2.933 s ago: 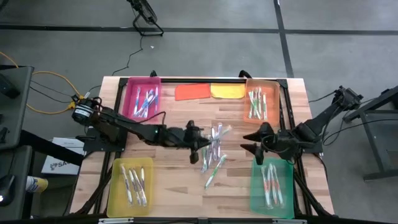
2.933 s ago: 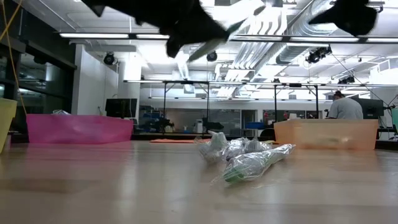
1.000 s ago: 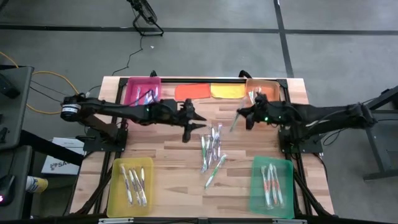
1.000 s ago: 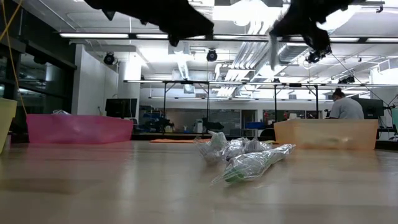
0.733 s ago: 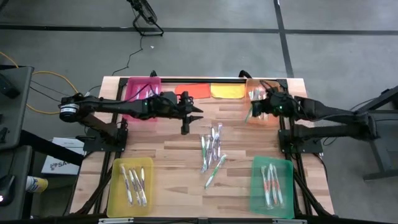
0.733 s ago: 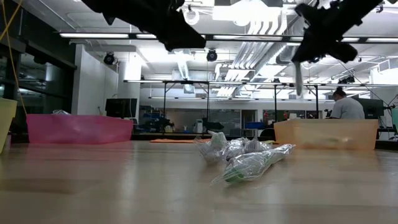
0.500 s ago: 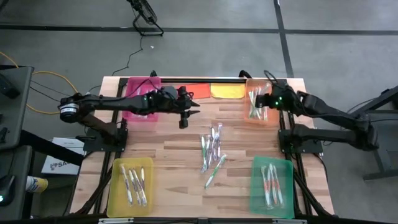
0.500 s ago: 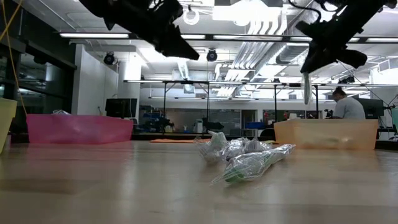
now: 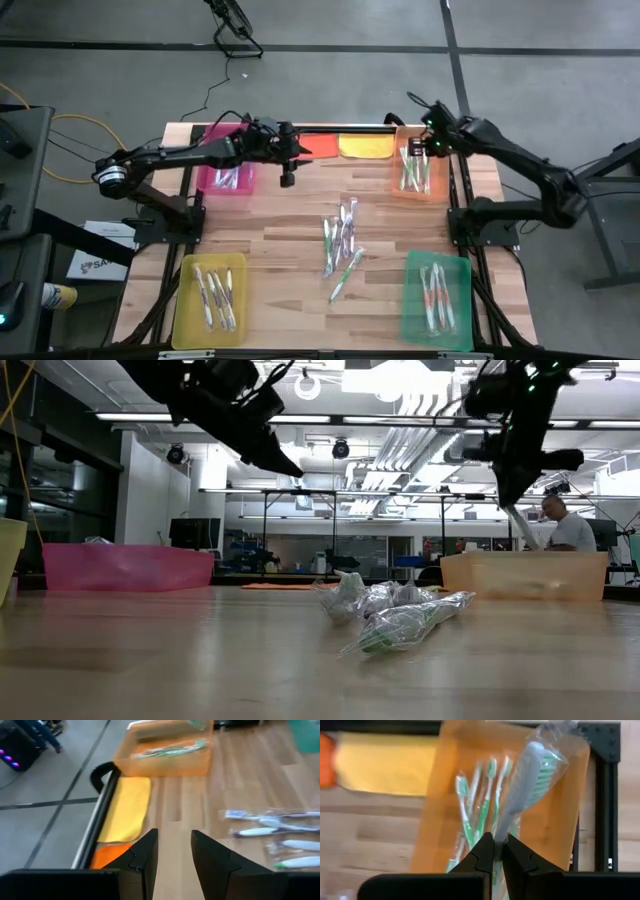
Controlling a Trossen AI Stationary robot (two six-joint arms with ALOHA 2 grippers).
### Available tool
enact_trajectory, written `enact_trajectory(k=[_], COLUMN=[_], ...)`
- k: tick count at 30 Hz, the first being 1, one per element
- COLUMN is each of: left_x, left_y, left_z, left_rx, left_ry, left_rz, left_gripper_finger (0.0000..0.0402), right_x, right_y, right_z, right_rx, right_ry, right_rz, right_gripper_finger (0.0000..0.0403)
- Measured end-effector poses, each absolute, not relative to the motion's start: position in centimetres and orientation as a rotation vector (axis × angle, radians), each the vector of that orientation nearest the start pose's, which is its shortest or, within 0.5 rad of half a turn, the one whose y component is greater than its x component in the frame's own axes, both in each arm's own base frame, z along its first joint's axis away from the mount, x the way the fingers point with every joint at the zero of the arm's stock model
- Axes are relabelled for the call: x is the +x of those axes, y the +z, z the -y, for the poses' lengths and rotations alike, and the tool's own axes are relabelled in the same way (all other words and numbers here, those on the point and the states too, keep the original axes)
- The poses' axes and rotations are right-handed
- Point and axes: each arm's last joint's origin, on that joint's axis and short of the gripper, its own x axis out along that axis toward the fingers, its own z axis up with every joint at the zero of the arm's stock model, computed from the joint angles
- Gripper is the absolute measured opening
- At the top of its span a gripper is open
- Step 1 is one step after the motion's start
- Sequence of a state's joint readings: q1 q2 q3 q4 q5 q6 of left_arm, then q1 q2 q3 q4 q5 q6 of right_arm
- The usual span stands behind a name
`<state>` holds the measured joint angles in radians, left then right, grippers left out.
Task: Pick & Place Toothbrushes
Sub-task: Put the green toothbrush into the orange bin
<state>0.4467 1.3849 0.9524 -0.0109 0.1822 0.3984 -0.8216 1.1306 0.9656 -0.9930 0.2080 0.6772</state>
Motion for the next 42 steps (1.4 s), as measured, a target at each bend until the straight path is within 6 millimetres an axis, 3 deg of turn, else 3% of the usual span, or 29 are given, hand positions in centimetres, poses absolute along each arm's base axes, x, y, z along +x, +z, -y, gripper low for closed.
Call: enact_trajectory(k=[10, 17, 24, 32, 42], left_x=[26.6, 26.3, 26.3, 26.4, 29.7], left_y=[27.1, 26.8, 26.8, 26.0, 23.0], left_z=[-14.8, -15.0, -14.9, -14.1, -9.9], left_rx=[0.242, 0.254, 0.253, 0.321, 0.525], left_ry=[0.163, 0.144, 0.134, 0.036, -0.227], left_rz=[-0.486, -0.519, -0.516, -0.583, -0.639], left_gripper_finger=[0.0113, 0.0113, 0.0113, 0.0113, 0.0113], right_x=[14.1, 14.2, 14.0, 14.2, 14.6], right_y=[23.9, 24.0, 24.6, 26.1, 28.9], right_z=[17.6, 17.6, 17.3, 15.6, 11.1], right_rx=[1.002, 1.021, 1.025, 1.018, 0.891], right_ry=[-1.292, -1.302, -1.292, -1.178, -0.990], right_rz=[-0.997, -0.972, -0.933, -0.877, -0.786], right_gripper_finger=[0.0034, 0.0063, 0.0129, 0.0189, 0.0184])
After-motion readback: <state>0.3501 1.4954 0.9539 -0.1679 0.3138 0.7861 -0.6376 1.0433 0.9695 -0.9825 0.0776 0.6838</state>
